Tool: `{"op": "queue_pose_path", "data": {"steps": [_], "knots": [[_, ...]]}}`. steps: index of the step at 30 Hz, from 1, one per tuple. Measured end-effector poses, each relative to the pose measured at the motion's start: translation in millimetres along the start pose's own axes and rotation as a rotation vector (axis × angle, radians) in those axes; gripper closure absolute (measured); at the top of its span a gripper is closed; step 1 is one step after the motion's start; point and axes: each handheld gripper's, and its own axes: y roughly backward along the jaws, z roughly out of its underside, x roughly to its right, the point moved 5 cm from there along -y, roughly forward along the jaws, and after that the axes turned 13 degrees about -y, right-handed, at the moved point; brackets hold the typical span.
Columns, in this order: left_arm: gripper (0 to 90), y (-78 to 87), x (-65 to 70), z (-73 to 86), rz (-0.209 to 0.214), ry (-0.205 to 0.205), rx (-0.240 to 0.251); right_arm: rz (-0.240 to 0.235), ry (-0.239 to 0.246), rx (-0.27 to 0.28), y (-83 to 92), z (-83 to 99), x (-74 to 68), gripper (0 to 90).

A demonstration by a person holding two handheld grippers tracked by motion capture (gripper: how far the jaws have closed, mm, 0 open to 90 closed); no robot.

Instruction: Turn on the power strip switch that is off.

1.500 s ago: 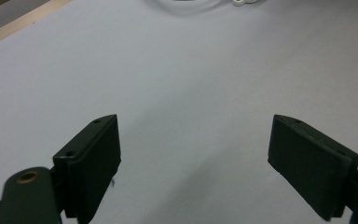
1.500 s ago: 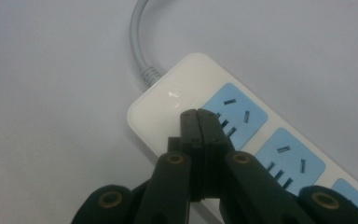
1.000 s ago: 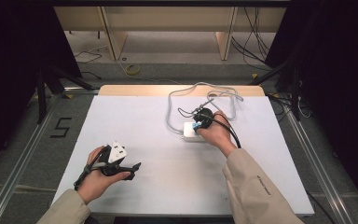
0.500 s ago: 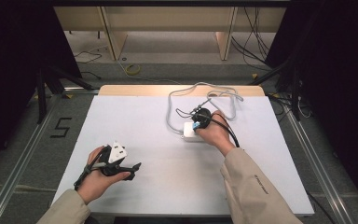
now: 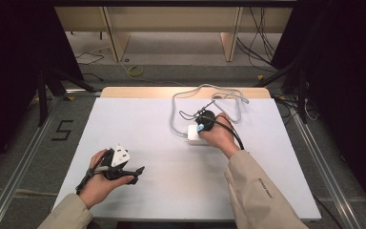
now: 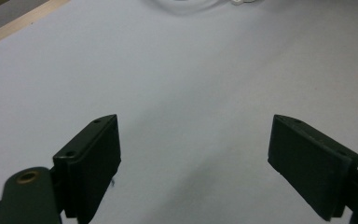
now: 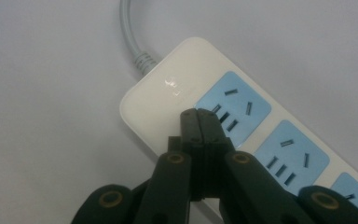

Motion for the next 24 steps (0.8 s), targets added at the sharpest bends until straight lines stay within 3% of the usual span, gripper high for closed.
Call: {"op": "queue_pose_path", "data": {"steps": [24], "knots": [[16.7,0.0,0.6,-0.1,0.002,0.000,0.000,0.006,-0.019,0.015,-1.5,2.2,-1.5,90.0]]}}
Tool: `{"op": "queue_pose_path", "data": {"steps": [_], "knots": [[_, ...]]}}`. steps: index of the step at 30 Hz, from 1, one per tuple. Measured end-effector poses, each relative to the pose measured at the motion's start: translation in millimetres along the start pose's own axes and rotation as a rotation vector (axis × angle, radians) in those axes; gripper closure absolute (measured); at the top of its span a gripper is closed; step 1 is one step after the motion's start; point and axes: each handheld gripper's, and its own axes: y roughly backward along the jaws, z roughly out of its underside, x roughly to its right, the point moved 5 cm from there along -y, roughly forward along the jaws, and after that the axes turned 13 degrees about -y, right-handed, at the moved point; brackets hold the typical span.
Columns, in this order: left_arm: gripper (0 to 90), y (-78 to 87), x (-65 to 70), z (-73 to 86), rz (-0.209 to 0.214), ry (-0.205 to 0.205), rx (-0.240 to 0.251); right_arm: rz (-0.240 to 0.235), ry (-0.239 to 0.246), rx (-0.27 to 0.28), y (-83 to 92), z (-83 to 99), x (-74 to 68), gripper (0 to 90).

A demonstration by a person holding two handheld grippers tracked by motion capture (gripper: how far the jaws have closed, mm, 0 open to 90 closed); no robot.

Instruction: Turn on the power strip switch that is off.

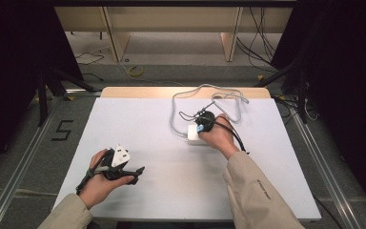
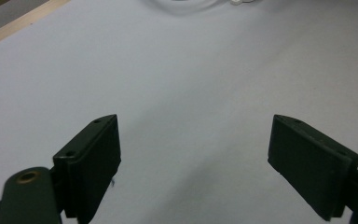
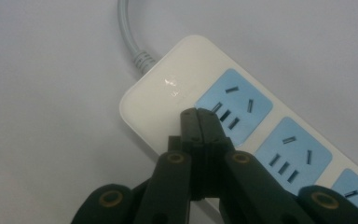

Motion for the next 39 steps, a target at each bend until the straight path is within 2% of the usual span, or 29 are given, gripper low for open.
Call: {"op": "queue_pose_path", "data": {"steps": [10,28,34,39], "knots": [[16.7,-0.2,-0.4,0.4,0.001,0.000,-0.002,-0.016,-0.013,0.011,0.5,1.1,1.4,90.0],[16.7,0.0,-0.5,0.8,0.002,-0.005,-0.005,-0.005,-0.006,0.016,0.6,1.0,0.4,90.0],[16.7,-0.2,-0.3,0.7,0.002,-0.004,-0.004,0.011,0.024,0.021,1.8,0.8,-0.6,90.0],[16.7,-0.4,-0.3,0.8,0.003,-0.003,-0.004,0.004,0.025,0.020,2.2,1.0,-0.7,90.0]]}}
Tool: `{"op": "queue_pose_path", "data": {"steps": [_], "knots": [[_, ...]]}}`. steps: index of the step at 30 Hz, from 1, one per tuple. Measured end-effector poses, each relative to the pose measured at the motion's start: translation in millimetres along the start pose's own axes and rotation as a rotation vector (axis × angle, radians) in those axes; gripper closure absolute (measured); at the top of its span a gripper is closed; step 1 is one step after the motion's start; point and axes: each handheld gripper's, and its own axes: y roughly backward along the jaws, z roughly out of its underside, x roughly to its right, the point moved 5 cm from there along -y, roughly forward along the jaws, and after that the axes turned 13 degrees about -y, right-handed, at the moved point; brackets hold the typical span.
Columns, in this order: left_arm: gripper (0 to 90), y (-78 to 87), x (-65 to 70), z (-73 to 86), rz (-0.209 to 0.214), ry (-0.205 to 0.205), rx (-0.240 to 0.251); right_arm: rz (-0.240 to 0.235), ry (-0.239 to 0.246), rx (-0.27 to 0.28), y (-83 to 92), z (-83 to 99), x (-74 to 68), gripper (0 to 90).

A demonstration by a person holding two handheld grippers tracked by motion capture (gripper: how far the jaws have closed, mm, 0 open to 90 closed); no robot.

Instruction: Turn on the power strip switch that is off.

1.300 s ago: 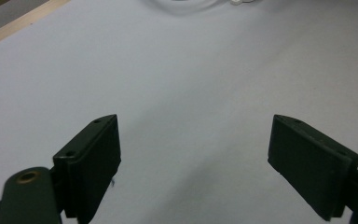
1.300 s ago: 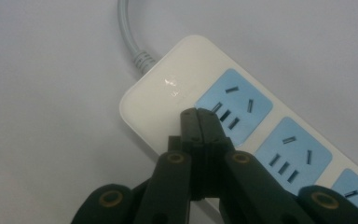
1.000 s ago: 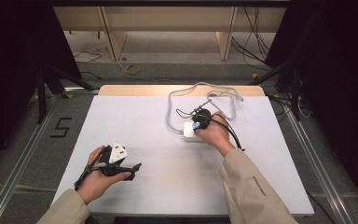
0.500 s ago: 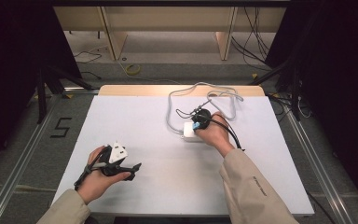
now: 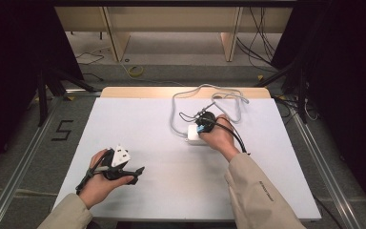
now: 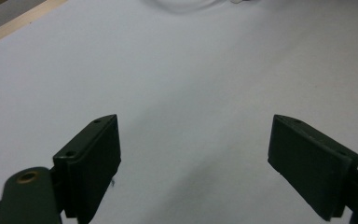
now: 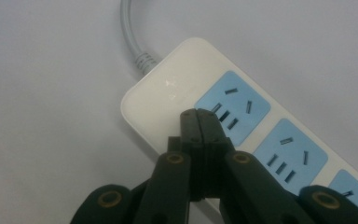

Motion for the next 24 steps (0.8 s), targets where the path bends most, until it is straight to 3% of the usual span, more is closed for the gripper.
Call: {"op": "queue_pose_path", "data": {"steps": [8,24], "knots": [[16.7,0.3,-0.1,0.2,0.000,-0.002,-0.002,-0.013,-0.020,0.026,4.4,-1.2,3.9,90.0],[16.7,-0.1,0.2,0.5,0.000,0.002,-0.003,-0.030,-0.059,0.079,18.0,4.7,17.1,75.3]]}}
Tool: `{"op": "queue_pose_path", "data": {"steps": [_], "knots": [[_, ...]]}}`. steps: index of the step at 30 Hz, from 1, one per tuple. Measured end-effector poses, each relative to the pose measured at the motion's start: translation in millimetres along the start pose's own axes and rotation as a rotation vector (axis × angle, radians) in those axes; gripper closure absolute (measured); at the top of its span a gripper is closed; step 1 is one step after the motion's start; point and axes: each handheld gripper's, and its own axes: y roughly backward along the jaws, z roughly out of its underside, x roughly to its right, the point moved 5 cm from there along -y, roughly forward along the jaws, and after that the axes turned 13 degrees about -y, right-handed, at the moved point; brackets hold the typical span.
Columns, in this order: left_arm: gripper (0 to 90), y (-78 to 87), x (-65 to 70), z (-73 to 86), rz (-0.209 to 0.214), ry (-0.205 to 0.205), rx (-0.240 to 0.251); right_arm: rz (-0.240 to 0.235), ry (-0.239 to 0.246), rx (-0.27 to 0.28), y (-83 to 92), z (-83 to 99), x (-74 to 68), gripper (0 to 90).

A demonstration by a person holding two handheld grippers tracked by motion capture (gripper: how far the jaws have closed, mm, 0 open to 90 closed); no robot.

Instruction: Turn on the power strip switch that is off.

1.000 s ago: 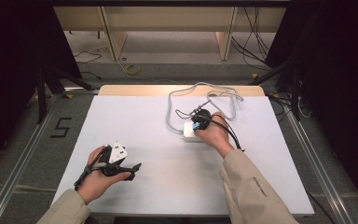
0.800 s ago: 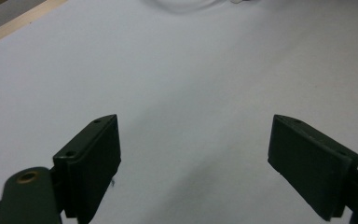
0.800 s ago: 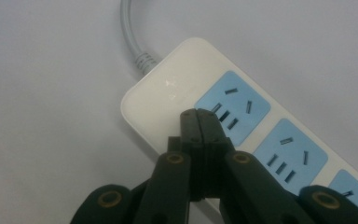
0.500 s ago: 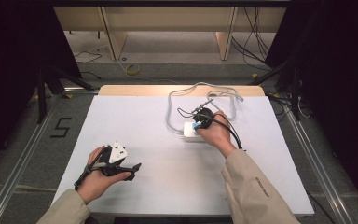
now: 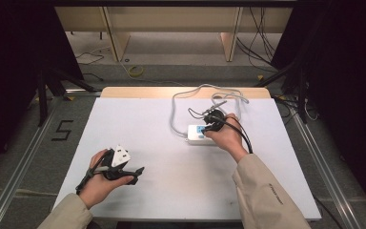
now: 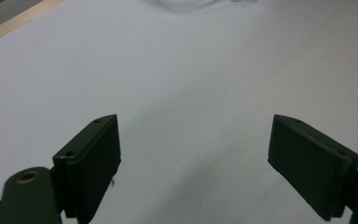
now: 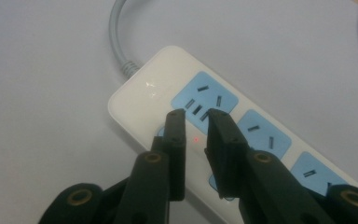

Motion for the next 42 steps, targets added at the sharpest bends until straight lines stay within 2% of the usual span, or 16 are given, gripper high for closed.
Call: {"op": "queue_pose_path", "data": {"steps": [10,13,22,30,39,42], "knots": [[16.7,0.1,0.0,0.4,0.002,0.001,-0.002,-0.032,-0.016,0.038,9.1,2.2,2.6,62.4],[16.7,-0.1,0.0,0.4,0.001,0.004,-0.002,-0.058,-0.028,0.052,11.1,2.9,1.8,61.6],[16.7,0.4,-0.4,0.8,-0.001,0.002,-0.005,-0.068,-0.026,0.064,17.7,8.5,0.8,58.3],[16.6,0.7,-0.9,1.4,-0.003,0.001,-0.009,-0.071,-0.029,0.092,27.8,15.8,6.1,56.4],[16.7,0.7,-1.0,2.1,-0.006,0.015,-0.005,-0.076,-0.052,0.137,41.8,23.7,14.8,52.9],[16.7,0.9,-0.8,2.4,-0.005,0.015,-0.006,-0.090,-0.065,0.150,46.6,27.4,17.2,51.5]]}}
